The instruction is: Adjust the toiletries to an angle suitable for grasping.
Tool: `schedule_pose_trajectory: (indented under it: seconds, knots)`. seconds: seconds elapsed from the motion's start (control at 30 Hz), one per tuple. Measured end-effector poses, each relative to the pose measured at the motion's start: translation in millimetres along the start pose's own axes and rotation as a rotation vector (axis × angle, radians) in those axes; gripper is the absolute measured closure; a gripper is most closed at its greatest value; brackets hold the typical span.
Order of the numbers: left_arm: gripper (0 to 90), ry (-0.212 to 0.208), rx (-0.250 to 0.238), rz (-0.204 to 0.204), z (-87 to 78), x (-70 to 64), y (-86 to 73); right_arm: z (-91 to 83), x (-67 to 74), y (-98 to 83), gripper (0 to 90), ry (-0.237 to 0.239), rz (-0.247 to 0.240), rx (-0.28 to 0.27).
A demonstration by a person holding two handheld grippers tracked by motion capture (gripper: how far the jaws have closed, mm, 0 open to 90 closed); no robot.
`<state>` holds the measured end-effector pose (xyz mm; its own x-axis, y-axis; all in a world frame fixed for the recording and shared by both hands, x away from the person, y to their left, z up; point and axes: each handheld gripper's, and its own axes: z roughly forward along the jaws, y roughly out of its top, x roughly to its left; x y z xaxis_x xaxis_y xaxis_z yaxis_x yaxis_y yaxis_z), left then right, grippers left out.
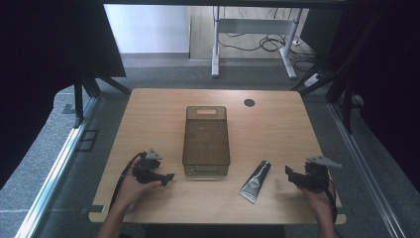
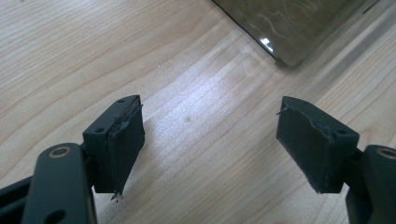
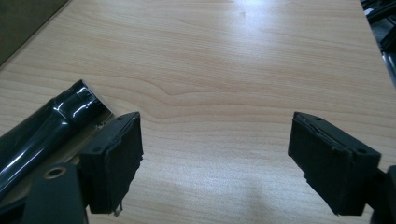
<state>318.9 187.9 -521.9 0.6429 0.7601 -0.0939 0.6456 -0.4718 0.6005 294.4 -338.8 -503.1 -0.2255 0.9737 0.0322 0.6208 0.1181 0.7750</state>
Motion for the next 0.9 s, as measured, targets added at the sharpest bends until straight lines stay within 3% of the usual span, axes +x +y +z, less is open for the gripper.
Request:
schedule_pose_trajectory:
  seconds: [0.1,0.2,0.37,0.6,0.9]
  knots:
    - [23.8,0.004,-0.002,-0.006,-0.3,0.9,-0.4,-1.7,0.2,0.4,22.8,0.016,-0.003,-0.006]
    - [23.7,-0.002,-0.010,-0.015,-3.2,-0.1,-1.7,4.4,2.1,-1.7,25.8,0.023,-0.019,0.021]
    - [23.7,-0.003,-0.021,-0.018,-5.9,0.1,-2.0,7.8,6.3,-1.4,30.6,0.046,0.019,0.023]
    - [23.6,-0.003,-0.027,-0.002,-7.8,-1.3,-1.1,10.1,8.8,-1.1,37.7,0.067,-0.036,0.043]
    - [23.0,-0.023,-0.020,-0.013,-4.6,-0.6,0.8,7.5,12.2,-2.4,44.5,0.061,-0.016,0.056]
